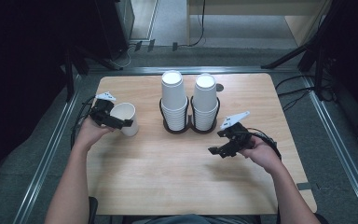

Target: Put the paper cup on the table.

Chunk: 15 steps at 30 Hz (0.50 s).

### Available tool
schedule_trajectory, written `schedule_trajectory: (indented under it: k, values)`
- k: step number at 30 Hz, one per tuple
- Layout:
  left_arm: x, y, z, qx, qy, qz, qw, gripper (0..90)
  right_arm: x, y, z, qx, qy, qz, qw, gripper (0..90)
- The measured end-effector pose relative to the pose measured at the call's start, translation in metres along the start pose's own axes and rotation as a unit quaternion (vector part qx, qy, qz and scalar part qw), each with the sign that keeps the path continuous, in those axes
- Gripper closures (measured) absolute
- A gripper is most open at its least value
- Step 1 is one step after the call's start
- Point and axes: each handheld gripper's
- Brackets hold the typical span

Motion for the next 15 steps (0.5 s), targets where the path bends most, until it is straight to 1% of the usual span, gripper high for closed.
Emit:
schedule_trajectory:
  k: [2,3,5,7,11,14,15]
  values:
    - [-0.0001,0.0000,-0.0001,0.001,0.003,0.001,1.0000,0.0,0.0000,-0.0001,-0.0003,0.001,0.001,0.000,1.0000,19.8]
    - [-0.0005,0.0007,-0.0004,-0.005,0.004,0.000,1.0000,0.0,0.0000,0.0000,-0.0004,0.001,0.001,0.000,1.0000,19.8]
    - [-0.0010,0.0021,0.0002,0.002,0.012,-0.004,0.9999,0.0,0.0000,0.0002,-0.0006,0.001,0.002,0.000,1.0000,19.8]
    - [-0.0010,0.0032,0.0003,-0.001,0.014,-0.004,0.9999,0.0,0.0001,0.0004,-0.0007,0.002,0.002,0.001,1.0000,19.8]
    - [-0.0010,0.0060,0.0007,0.010,0.022,0.000,0.9997,0.0,0.0001,0.0005,-0.0006,0.001,0.004,0.001,1.0000,19.8]
    - [-0.0019,0.0087,0.0001,0.012,0.023,0.000,0.9997,0.0,-0.0001,0.0007,-0.0008,0.002,0.003,0.001,1.0000,19.8]
    - [-0.0021,0.0092,-0.0004,0.008,0.023,-0.001,0.9997,0.0,-0.0002,0.0008,-0.0008,0.004,0.004,0.002,1.0000,19.8]
Point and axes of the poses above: each handheld gripper's, and its own axes: y roughly backward along the jaws, x roughly out of its underside, z roughly to its left, and after that the axes turned 1 degree about -y, right-handed
